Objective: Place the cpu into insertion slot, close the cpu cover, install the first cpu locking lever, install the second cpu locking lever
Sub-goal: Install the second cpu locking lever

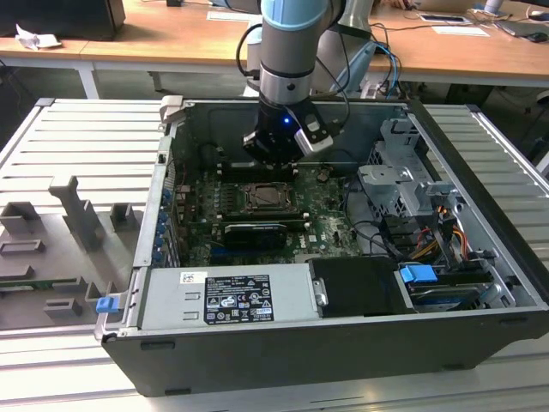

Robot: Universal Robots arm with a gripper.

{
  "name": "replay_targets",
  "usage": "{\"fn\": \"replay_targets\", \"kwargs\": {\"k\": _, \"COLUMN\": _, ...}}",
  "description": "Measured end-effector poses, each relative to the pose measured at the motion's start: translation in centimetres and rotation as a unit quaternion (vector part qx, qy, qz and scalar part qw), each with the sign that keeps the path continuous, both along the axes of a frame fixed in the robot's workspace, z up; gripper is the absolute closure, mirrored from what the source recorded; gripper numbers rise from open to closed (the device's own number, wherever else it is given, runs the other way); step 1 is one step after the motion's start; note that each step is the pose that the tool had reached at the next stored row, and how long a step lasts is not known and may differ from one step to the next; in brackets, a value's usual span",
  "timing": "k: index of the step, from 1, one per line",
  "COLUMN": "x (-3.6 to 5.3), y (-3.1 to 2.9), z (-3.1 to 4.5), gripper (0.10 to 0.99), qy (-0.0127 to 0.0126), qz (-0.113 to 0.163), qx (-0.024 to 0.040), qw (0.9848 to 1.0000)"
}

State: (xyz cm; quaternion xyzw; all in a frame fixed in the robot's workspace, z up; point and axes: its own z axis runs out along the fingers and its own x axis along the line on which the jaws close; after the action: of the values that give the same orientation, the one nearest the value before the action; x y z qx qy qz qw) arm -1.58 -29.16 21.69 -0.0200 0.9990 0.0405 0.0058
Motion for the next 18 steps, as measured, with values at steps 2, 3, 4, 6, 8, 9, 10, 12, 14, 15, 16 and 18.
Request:
{"fn": "replay_targets", "kwargs": {"k": 2, "x": 0.0, "y": -0.1, "z": 0.0, "gripper": 0.98, "qy": 0.0, "qz": 0.0, "qx": 0.0, "qw": 1.0}}
{"fn": "replay_targets", "kwargs": {"k": 3, "x": 0.0, "y": -0.18, "z": 0.0, "gripper": 0.98, "qy": 0.0, "qz": 0.0, "qx": 0.0, "qw": 1.0}}
{"fn": "replay_targets", "kwargs": {"k": 4, "x": 0.0, "y": -0.25, "z": 0.0, "gripper": 0.98, "qy": 0.0, "qz": 0.0, "qx": 0.0, "qw": 1.0}}
{"fn": "replay_targets", "kwargs": {"k": 6, "x": 0.0, "y": -0.35, "z": 0.0, "gripper": 0.98, "qy": 0.0, "qz": 0.0, "qx": 0.0, "qw": 1.0}}
{"fn": "replay_targets", "kwargs": {"k": 8, "x": 0.0, "y": -0.49, "z": 0.0, "gripper": 0.98, "qy": 0.0, "qz": 0.0, "qx": 0.0, "qw": 1.0}}
{"fn": "replay_targets", "kwargs": {"k": 9, "x": 0.0, "y": -0.53, "z": 0.0, "gripper": 0.98, "qy": 0.0, "qz": 0.0, "qx": 0.0, "qw": 1.0}}
{"fn": "replay_targets", "kwargs": {"k": 10, "x": 0.0, "y": -0.6, "z": 0.0, "gripper": 0.98, "qy": 0.0, "qz": 0.0, "qx": 0.0, "qw": 1.0}}
{"fn": "replay_targets", "kwargs": {"k": 12, "x": 0.0, "y": -0.69, "z": 0.0, "gripper": 0.98, "qy": 0.0, "qz": 0.0, "qx": 0.0, "qw": 1.0}}
{"fn": "replay_targets", "kwargs": {"k": 14, "x": 0.0, "y": -0.73, "z": 0.06, "gripper": 0.98, "qy": 0.0, "qz": 0.0, "qx": -0.0002, "qw": 1.0}}
{"fn": "replay_targets", "kwargs": {"k": 15, "x": 0.0, "y": -0.74, "z": 0.11, "gripper": 0.98, "qy": 0.0, "qz": 0.0, "qx": -0.0001, "qw": 1.0}}
{"fn": "replay_targets", "kwargs": {"k": 16, "x": 0.0, "y": -0.74, "z": 0.19, "gripper": 0.98, "qy": 0.0, "qz": 0.0, "qx": -0.0001, "qw": 1.0}}
{"fn": "replay_targets", "kwargs": {"k": 18, "x": 0.0, "y": -0.74, "z": 0.49, "gripper": 0.98, "qy": 0.0, "qz": 0.0, "qx": 0.0, "qw": 1.0}}
